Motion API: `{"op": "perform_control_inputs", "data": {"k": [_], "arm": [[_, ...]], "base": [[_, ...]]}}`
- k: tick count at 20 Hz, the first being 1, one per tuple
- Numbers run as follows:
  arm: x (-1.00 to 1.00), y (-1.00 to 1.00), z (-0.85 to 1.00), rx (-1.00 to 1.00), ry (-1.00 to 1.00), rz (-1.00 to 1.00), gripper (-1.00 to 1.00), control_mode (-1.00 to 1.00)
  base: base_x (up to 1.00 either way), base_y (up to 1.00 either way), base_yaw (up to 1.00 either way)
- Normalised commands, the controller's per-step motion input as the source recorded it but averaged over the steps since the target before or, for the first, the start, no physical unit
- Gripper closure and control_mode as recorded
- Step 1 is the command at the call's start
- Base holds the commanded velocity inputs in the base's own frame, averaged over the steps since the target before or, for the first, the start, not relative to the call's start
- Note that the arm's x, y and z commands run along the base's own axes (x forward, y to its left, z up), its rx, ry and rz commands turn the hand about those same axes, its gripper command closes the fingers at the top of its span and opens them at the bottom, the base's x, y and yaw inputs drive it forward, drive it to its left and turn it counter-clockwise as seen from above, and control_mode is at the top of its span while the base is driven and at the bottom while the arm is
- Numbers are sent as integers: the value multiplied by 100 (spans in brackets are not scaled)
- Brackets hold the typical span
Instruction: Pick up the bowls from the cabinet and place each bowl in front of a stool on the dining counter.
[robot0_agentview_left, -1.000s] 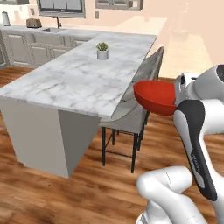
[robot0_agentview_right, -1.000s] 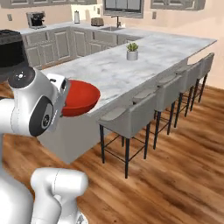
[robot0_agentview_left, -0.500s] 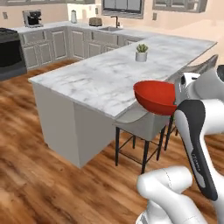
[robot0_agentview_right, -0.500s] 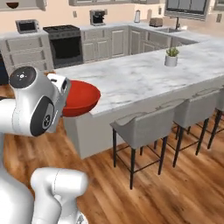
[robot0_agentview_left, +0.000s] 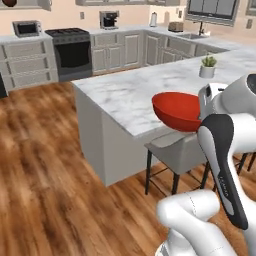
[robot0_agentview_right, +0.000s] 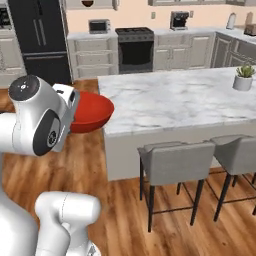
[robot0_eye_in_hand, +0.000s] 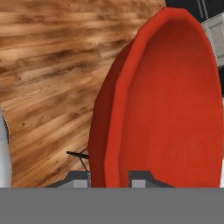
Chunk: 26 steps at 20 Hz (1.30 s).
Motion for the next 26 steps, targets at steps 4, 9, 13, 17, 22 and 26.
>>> {"op": "perform_control_inputs", "data": {"k": [4, 9, 13, 17, 22, 26], "arm": [[0, 0, 0, 0, 0, 0, 100, 100], [0, 0, 0, 0, 0, 0, 100, 100], [0, 0, 0, 0, 0, 0, 100, 100], [0, 0, 0, 0, 0, 0, 100, 100], [0, 0, 0, 0, 0, 0, 100, 100], [0, 0, 0, 0, 0, 0, 100, 100]], "base": [[-1, -100, 37], [6, -100, 16], [2, -91, 0], [0, -64, 2], [18, -49, 20], [23, -9, 24]]}}
